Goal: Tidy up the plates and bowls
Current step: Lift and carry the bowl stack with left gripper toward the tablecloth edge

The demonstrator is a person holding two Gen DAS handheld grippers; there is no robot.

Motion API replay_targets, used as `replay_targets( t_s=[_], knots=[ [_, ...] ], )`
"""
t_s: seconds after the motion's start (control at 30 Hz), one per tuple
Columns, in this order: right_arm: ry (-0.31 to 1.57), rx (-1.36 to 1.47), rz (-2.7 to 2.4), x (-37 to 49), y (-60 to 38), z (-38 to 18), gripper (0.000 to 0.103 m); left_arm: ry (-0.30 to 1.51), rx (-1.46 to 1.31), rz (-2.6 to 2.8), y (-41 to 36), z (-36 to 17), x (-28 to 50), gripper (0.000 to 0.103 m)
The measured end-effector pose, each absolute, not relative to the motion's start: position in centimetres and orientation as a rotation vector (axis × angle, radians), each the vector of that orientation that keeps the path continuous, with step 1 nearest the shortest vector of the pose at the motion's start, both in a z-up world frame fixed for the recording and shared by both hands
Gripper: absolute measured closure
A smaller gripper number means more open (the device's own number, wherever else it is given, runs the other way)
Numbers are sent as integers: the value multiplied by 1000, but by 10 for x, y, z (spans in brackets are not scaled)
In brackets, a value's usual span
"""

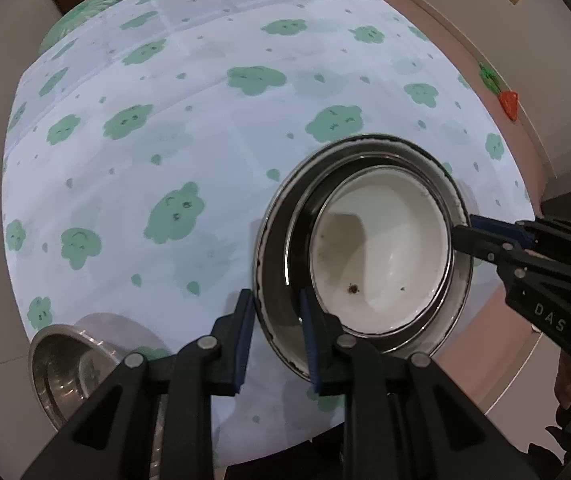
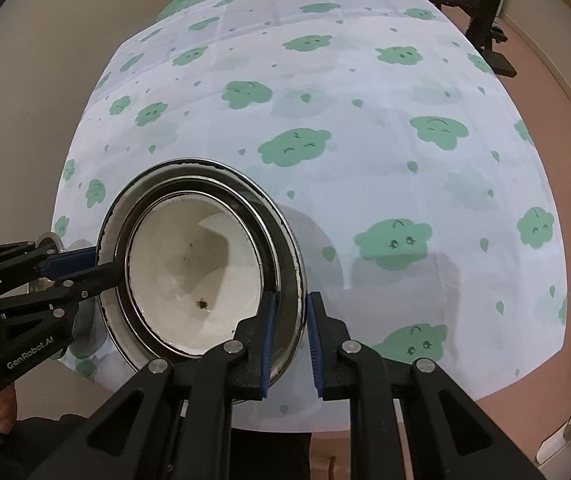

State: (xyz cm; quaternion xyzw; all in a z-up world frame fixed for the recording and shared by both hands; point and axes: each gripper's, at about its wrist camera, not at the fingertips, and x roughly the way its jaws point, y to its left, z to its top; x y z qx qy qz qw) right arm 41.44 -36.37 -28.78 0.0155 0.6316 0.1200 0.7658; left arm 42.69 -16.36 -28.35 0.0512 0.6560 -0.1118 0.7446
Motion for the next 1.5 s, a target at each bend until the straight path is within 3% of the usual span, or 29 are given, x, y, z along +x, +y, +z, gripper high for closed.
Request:
replay_targets(
  t_s=[1.5],
  knots=[
    [1295, -151, 486, 415, -237, -217, 86, 1312, -47, -42, -36, -215, 387, 82]
  ],
)
